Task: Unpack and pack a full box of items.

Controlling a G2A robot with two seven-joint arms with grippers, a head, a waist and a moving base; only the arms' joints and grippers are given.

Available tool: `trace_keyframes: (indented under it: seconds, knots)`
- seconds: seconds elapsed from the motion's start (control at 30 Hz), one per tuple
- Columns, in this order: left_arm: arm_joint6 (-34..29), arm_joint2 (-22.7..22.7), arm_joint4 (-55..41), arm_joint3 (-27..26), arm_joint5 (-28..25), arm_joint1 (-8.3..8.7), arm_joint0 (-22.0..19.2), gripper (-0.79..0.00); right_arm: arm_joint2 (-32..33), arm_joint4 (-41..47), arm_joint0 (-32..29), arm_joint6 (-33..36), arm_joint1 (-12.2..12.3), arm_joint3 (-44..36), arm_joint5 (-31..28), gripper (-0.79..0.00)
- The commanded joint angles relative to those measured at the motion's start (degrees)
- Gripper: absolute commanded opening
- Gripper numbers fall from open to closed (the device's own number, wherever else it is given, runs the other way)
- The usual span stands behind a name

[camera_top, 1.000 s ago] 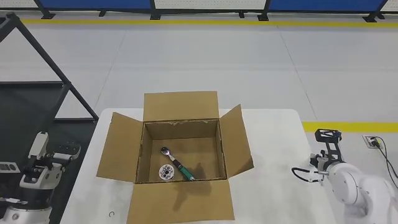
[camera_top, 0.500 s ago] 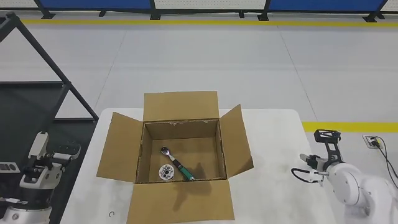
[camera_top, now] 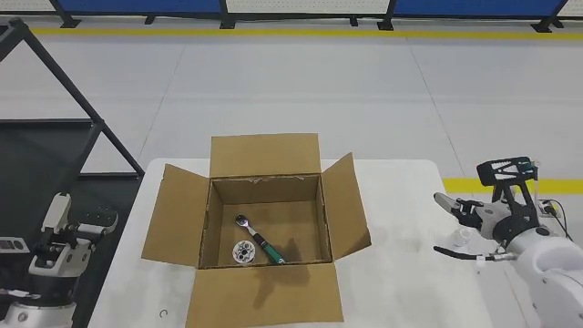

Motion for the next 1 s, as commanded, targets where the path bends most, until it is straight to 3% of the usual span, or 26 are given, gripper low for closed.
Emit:
trace_keyframes:
  seconds: [0.0,0.5,0.63,0.77,0.97]
  knots:
    - [0.0,0.0,0.0,0.0,0.0,0.00,0.0,0.000,-0.9,0.9,1.0,0.1,0.1,-3.1,-0.1,0.000]
    - [0.0,0.0,0.0,0.0,0.0,0.00,0.0,0.000,-1.1,1.4,1.5,0.2,0.1,-4.1,0.4,0.000]
    - [0.0,0.0,0.0,0.0,0.0,0.00,0.0,0.000,-2.6,2.2,0.5,-5.5,0.2,-5.8,-4.2,0.000]
    - [1.3,-0.8,-0.5,0.1,-0.2,-0.13,0.3,0.000,-7.9,1.2,3.7,-8.2,0.5,-6.9,-11.4,0.000]
    - [2.9,-3.5,-3.0,1.2,-2.3,-0.50,2.6,0.000,-21.5,1.0,14.6,-5.9,0.2,-3.1,-18.1,0.000]
